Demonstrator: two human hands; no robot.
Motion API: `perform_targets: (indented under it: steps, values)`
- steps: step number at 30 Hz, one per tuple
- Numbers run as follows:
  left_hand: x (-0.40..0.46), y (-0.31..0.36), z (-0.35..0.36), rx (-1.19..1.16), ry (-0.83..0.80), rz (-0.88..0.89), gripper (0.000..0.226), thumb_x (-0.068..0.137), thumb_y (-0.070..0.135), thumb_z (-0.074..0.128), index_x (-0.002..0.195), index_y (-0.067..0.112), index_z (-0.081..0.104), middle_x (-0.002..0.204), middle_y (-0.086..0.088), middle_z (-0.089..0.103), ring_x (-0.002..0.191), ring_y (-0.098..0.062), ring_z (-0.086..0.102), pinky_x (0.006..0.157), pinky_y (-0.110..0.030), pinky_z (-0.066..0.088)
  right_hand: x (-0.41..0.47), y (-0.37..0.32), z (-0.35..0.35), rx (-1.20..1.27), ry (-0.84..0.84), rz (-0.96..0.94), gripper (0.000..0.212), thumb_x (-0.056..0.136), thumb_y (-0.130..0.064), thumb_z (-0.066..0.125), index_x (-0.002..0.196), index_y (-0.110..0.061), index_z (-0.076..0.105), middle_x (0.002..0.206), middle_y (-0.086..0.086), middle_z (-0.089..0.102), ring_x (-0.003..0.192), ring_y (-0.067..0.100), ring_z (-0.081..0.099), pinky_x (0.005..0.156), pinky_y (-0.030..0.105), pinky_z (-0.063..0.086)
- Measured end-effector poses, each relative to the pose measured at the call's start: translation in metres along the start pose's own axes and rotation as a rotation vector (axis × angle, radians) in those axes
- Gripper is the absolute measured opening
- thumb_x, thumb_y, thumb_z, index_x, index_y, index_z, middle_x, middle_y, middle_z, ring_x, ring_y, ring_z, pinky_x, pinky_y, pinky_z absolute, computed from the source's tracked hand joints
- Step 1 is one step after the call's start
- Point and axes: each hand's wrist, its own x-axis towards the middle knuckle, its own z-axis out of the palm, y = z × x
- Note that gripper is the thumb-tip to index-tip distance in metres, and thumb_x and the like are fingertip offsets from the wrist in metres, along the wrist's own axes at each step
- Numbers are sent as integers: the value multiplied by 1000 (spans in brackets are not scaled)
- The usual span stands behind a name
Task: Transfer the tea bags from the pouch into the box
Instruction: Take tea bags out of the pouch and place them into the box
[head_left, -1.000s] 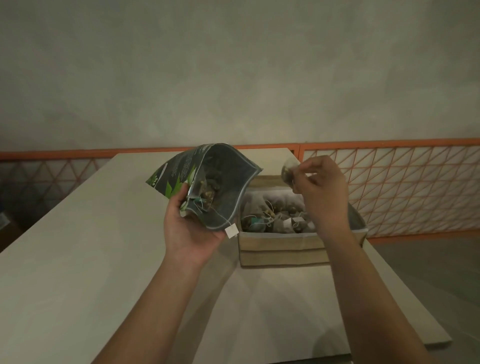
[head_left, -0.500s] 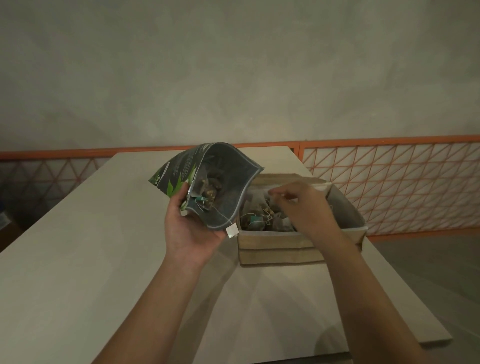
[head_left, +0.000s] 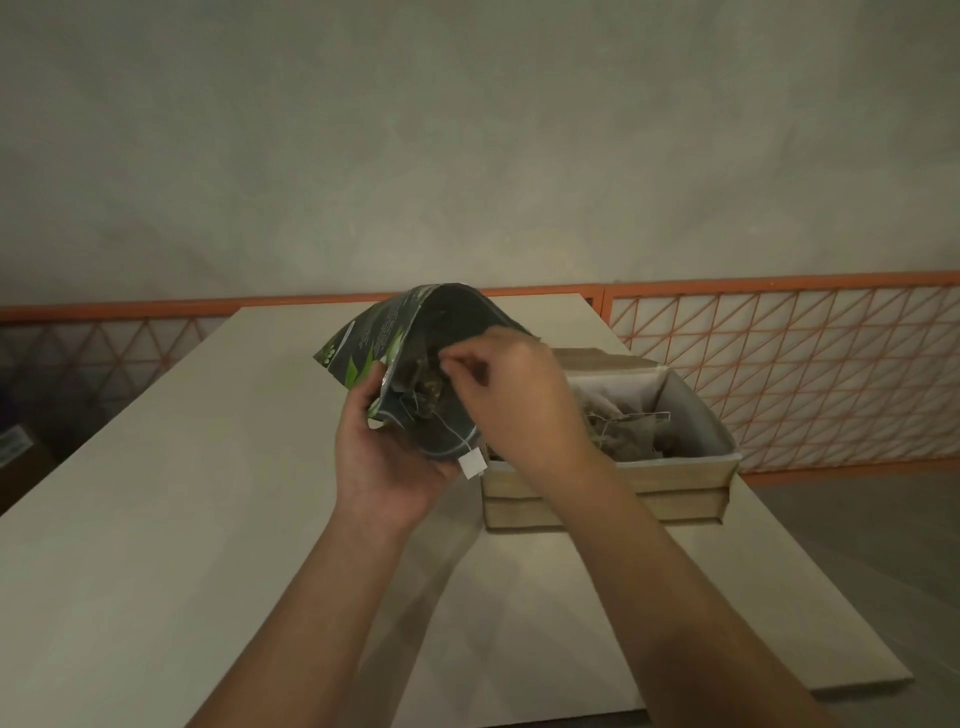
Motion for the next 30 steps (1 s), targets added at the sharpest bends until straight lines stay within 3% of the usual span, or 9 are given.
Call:
perform_targets:
  steps: [4, 8, 10, 14, 17, 21, 23, 26, 30]
  values:
    - [-2, 0, -1, -11, 24, 1, 59, 80, 47, 63, 131, 18, 66, 129, -10, 69, 116, -28, 67, 82, -39, 60, 12, -8, 15, -362, -29, -31, 26, 95, -34, 54, 103, -18, 73, 102, 3, 68, 100, 21, 60, 88, 31, 40]
    - [-3, 1, -1, -18, 36, -7, 57, 84, 48, 63, 133, 18, 64, 123, -7, 72, 101, -25, 73, 79, -35, 61, 16, -17, 28, -580, -104, 31, 41, 93, -53, 48, 98, -19, 70, 102, 4, 66, 103, 26, 52, 92, 41, 28]
    - [-4, 1, 0, -26, 43, -12, 52, 89, 47, 61, 131, 19, 65, 119, -5, 73, 98, -23, 74, 75, -33, 61, 16, -21, 35, -598, -111, 55, 39, 92, -54, 49, 99, -20, 69, 102, 3, 65, 102, 27, 51, 91, 43, 24]
    - [-4, 0, 2, 7, 28, -18, 52, 88, 49, 61, 130, 20, 67, 126, -4, 71, 109, -22, 71, 88, -35, 55, 16, -20, 40, -614, -83, 46, 20, 88, -38, 58, 98, -24, 70, 105, 3, 65, 106, 29, 50, 89, 44, 18]
    - [-3, 2, 3, 26, 23, -2, 52, 88, 50, 58, 128, 17, 66, 123, -7, 72, 103, -24, 73, 88, -33, 56, 16, -15, 39, -513, 37, 22, 15, 83, -31, 61, 89, -23, 72, 97, 1, 67, 97, 27, 54, 87, 42, 22]
    - [0, 3, 2, 27, 3, 9, 59, 83, 48, 61, 134, 18, 63, 132, -11, 67, 120, -28, 64, 96, -38, 52, 16, -4, 28, -316, 130, 17, 16, 80, -30, 60, 85, -20, 71, 85, -2, 69, 86, 21, 61, 83, 35, 31]
    - [1, 1, 4, 28, -10, 10, 58, 81, 48, 62, 131, 18, 64, 129, -10, 69, 116, -27, 66, 93, -38, 54, 17, -4, 20, -300, 77, -7, 15, 84, -24, 59, 88, -16, 72, 85, 0, 71, 83, 21, 64, 80, 31, 38]
    - [0, -5, 7, 32, 6, 4, 58, 79, 47, 63, 129, 18, 66, 125, -8, 71, 108, -26, 70, 91, -36, 54, 20, -8, 19, -369, -52, -9, 20, 92, -23, 56, 103, -13, 69, 99, 6, 70, 91, 23, 65, 70, 27, 36]
    - [0, -9, 7, 26, 35, -9, 56, 81, 45, 65, 129, 16, 66, 130, -8, 69, 120, -25, 64, 94, -35, 54, 33, -6, 28, -381, -227, 86, 28, 94, -28, 56, 117, -13, 63, 115, 8, 65, 104, 25, 61, 72, 30, 41]
